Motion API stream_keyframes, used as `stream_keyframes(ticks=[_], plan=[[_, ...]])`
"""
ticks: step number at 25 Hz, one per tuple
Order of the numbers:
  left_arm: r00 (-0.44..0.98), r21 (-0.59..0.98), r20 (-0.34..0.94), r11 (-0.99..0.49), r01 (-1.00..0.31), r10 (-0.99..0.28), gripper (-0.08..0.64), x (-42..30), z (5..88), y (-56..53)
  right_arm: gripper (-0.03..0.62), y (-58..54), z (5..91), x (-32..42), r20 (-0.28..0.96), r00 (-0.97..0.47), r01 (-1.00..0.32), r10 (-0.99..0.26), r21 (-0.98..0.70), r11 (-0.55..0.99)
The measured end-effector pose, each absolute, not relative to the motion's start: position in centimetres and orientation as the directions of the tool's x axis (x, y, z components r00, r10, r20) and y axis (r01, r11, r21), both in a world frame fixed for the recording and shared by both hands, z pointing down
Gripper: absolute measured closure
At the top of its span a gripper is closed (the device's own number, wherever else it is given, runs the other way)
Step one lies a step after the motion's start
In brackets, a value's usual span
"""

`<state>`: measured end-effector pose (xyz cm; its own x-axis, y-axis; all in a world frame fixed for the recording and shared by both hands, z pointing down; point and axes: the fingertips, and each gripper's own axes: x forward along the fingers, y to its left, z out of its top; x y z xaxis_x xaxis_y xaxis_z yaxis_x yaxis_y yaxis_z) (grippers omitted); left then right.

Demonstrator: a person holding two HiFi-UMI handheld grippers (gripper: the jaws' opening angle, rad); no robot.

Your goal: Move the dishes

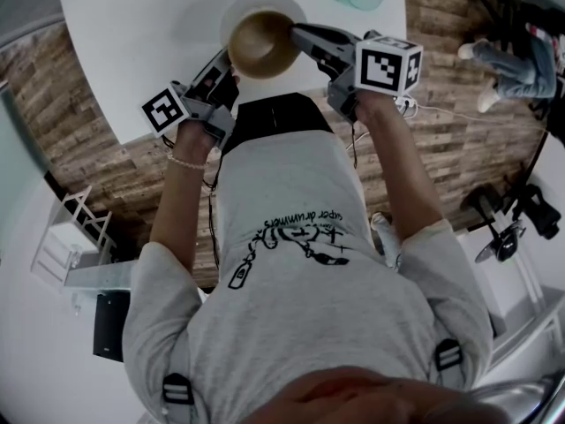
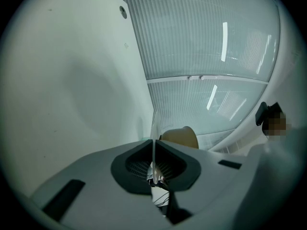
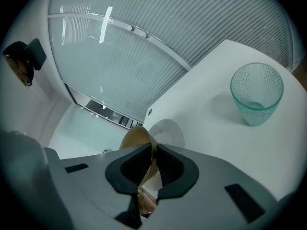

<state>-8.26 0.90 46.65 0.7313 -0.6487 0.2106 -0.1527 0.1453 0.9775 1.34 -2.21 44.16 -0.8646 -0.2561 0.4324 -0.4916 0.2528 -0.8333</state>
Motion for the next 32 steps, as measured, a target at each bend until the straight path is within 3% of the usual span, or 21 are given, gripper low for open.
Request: stream_keyframes(ticks=[18, 32], plan=[[0.727, 0.974, 0.225, 0.155, -0.163, -0.649, 0.546, -7.9, 47.1, 1.3, 0.551, -3.1, 44.0, 3.3, 0.479, -0.831, -0.545, -0.282, -0.804, 0.239], [0.697, 0.969, 0.249, 0.179, -0.173, -0.672, 0.546, -9.5, 47.9, 1.2, 0.551, -5.3, 45.3, 7.8, 0.538, -0.754, -0.629, -0.376, -0.757, 0.178]])
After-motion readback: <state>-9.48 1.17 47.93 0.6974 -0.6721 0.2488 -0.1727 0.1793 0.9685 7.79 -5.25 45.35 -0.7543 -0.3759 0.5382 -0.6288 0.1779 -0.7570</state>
